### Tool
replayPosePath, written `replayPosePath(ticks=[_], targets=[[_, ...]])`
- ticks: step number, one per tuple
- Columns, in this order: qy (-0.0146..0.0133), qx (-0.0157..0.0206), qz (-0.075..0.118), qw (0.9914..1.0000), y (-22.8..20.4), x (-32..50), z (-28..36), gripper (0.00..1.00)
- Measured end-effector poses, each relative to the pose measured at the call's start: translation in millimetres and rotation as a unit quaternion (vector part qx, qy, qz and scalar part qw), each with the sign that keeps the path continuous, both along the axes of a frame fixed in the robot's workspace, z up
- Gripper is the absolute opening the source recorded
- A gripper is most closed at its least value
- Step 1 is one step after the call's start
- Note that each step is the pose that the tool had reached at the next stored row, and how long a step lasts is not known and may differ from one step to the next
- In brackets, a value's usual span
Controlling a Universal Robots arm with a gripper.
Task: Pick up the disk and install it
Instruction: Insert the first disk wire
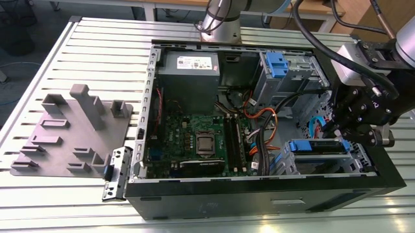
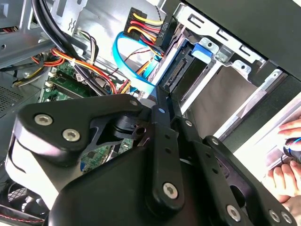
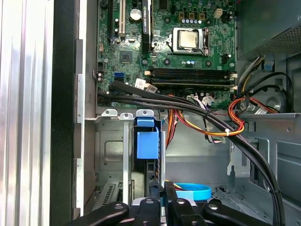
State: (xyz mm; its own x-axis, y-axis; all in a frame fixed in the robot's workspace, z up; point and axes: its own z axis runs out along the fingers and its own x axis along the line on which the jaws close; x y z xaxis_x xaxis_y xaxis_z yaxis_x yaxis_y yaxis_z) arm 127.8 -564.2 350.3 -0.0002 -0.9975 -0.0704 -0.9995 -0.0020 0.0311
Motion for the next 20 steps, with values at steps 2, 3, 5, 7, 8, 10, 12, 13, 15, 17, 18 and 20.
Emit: replayPosePath(ticks=[2,3,5,7,8,10,12,13,15,17,18,20], targets=[[0.0,0.0002,0.0,1.0,0.1,-0.1,-0.8,0.16],[0.0,0.0001,0.0,1.0,0.1,-0.2,-1.2,0.16],[0.0,0.0001,0.0,1.0,-0.2,-0.4,-2.3,0.16],[0.0,0.0,0.0,1.0,-0.4,-0.5,-4.6,0.16],[0.0,0.0,0.0,1.0,-0.4,-0.5,-6.1,0.16],[0.0,-0.0001,0.0,1.0,-0.4,-0.5,-7.3,0.16],[0.0,0.0001,0.0,1.0,-0.4,-0.5,-8.6,0.16],[0.0,0.0,0.0,1.0,-0.4,-0.5,-9.6,0.16],[0.0,-0.0005,0.0,1.0,-0.5,-0.5,-10.3,0.16],[0.0,-0.0004,0.0,1.0,-1.2,-0.5,-10.6,0.16],[0.0,-0.0003,0.0,1.0,-1.7,-0.4,-10.7,0.16],[0.0,-0.0004,0.0,1.0,-2.8,-0.5,-10.7,0.16]])
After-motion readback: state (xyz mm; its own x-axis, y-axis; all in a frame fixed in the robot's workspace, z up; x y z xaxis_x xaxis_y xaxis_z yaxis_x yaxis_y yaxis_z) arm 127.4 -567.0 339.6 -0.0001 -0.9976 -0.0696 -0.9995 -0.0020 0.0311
